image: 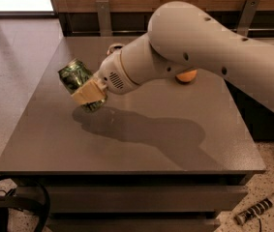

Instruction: Place green can upright

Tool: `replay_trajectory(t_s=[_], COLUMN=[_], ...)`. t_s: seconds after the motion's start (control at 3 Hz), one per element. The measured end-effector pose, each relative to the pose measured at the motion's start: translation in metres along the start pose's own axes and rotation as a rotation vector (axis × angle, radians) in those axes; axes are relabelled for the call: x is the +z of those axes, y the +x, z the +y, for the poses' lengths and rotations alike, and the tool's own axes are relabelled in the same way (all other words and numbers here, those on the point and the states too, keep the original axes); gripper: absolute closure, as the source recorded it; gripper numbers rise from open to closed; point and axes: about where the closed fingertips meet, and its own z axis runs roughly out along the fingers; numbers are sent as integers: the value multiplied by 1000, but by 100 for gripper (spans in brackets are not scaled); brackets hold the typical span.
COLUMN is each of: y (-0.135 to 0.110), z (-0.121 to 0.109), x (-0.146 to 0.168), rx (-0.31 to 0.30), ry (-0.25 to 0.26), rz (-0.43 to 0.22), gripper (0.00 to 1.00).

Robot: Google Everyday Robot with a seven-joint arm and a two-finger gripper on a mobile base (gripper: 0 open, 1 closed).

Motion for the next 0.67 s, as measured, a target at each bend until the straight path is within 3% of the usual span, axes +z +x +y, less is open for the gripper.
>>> replay_trajectory(t_s=[0.67], y=[9], z=[0], x=[6], rx=[-115], ry=[-30], rz=[-151], gripper=[100])
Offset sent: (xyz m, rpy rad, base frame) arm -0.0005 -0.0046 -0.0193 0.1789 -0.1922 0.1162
